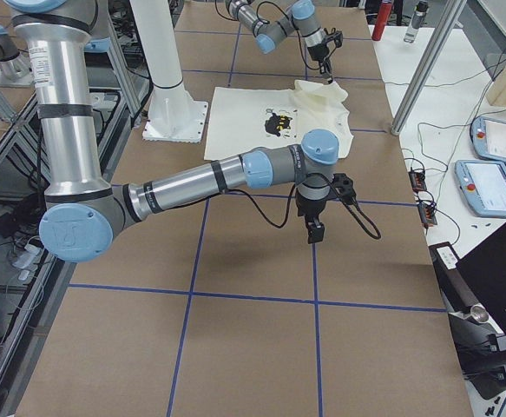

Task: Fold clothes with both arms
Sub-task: 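Carry the sleeve with the left gripper across the shirt and release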

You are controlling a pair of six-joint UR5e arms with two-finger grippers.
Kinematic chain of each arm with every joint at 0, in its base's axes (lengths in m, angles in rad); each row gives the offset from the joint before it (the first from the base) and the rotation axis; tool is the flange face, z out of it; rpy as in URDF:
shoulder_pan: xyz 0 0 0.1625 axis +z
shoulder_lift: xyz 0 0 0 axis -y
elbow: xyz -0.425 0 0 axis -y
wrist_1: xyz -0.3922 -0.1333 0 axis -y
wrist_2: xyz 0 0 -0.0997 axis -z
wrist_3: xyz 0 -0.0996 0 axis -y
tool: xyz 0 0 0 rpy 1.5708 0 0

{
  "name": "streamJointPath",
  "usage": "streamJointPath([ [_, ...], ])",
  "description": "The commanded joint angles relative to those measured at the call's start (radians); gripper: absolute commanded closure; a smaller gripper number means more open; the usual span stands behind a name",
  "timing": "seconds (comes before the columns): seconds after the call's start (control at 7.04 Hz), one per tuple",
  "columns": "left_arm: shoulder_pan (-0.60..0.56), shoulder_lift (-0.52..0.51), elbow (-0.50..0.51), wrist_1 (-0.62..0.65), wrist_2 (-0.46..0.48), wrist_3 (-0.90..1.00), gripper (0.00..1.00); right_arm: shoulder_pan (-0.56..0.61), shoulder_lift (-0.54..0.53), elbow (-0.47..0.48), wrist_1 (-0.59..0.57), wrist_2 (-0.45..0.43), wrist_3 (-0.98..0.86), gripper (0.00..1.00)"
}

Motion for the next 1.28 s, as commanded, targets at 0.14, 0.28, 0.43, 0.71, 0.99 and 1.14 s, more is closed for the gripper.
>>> streamJointPath([
  [0.14, 0.195, -0.060, 0.065, -0.013, 0.211, -0.022, 1.00, 0.005, -0.003, 0.002, 0.000, 0.001, -0.001, 0.00],
  [0.28, 0.218, -0.075, 0.076, -0.013, 0.211, -0.016, 1.00, 0.005, -0.003, 0.002, 0.000, 0.001, 0.001, 0.00],
  [0.43, 0.242, -0.101, 0.110, -0.013, 0.211, -0.014, 1.00, 0.005, -0.004, 0.002, 0.000, 0.001, 0.001, 0.00],
  [0.71, 0.252, -0.143, 0.191, -0.076, 0.212, -0.014, 1.00, 0.006, -0.003, 0.002, 0.000, 0.001, 0.002, 0.00],
  [0.99, 0.252, -0.135, 0.190, -0.157, 0.206, -0.031, 0.01, 0.006, -0.001, 0.002, 0.000, 0.001, 0.002, 0.00],
  [1.14, 0.252, -0.134, 0.185, -0.171, 0.201, -0.036, 0.00, 0.006, -0.003, 0.002, 0.000, 0.001, 0.002, 0.00],
])
